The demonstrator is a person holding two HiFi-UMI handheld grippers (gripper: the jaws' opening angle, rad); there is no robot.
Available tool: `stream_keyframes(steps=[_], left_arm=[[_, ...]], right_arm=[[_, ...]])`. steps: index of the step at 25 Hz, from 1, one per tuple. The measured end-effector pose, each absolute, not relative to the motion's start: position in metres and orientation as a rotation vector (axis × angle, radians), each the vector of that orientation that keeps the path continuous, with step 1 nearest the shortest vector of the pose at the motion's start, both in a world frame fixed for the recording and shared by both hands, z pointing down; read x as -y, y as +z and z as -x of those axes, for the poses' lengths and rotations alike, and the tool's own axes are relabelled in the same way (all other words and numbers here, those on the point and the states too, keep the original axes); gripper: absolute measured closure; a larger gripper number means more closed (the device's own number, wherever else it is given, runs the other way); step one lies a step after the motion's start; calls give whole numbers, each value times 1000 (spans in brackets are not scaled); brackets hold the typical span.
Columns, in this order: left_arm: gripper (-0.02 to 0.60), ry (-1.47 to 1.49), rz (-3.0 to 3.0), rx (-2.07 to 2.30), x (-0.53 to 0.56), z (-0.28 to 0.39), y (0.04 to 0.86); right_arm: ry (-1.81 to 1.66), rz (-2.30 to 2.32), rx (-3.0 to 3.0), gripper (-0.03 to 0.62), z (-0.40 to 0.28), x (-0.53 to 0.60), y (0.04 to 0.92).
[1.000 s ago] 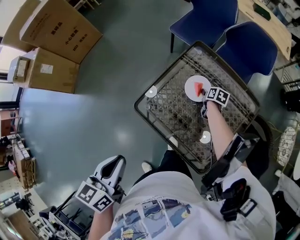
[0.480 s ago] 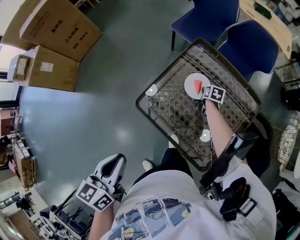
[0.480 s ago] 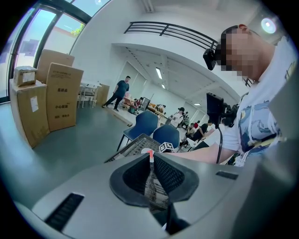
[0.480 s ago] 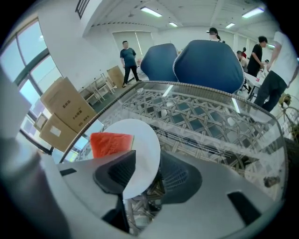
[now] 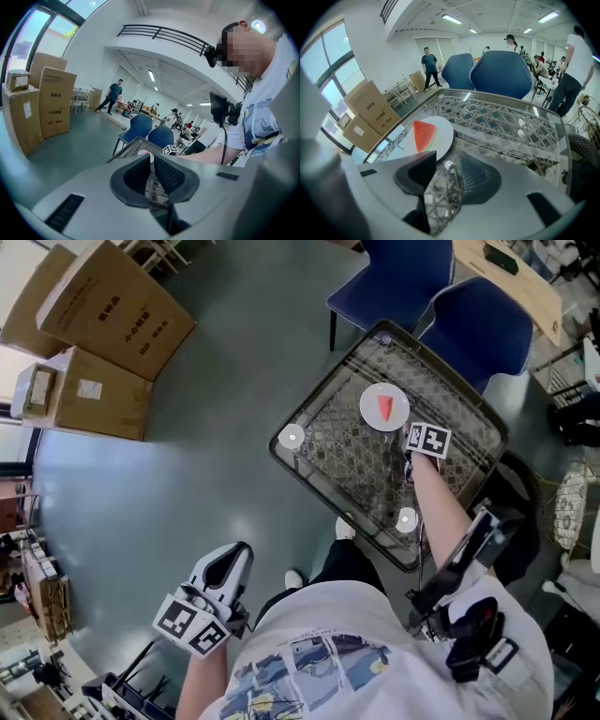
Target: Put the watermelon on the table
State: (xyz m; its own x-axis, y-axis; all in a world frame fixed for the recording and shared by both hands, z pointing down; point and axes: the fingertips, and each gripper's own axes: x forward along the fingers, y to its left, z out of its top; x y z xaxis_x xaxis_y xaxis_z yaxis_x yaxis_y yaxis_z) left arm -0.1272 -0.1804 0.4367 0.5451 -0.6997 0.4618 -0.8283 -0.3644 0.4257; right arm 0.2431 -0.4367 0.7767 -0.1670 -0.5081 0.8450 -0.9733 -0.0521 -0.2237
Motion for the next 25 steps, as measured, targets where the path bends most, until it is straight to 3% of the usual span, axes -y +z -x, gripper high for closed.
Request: stream_keyframes(steps=[2,5,7,12,25], left_arm=[[549,256,-2194,1189,172,127,436],[549,252,-2255,1112,152,125,436],[549,260,-2316,1059,138,124,434],[551,391,-2480,950,90,135,435],[572,250,-2522,763,-54,201,417]], right_arm=[[1175,-1560,1720,436,-238,412,765],[1162,-1502,1777,553,-223,366,744],[1126,-1465,1832,579,-211,334,722],[1020,-1392,1950,583,-165,244,667],[746,-1251,2223,583,-9,12,536]])
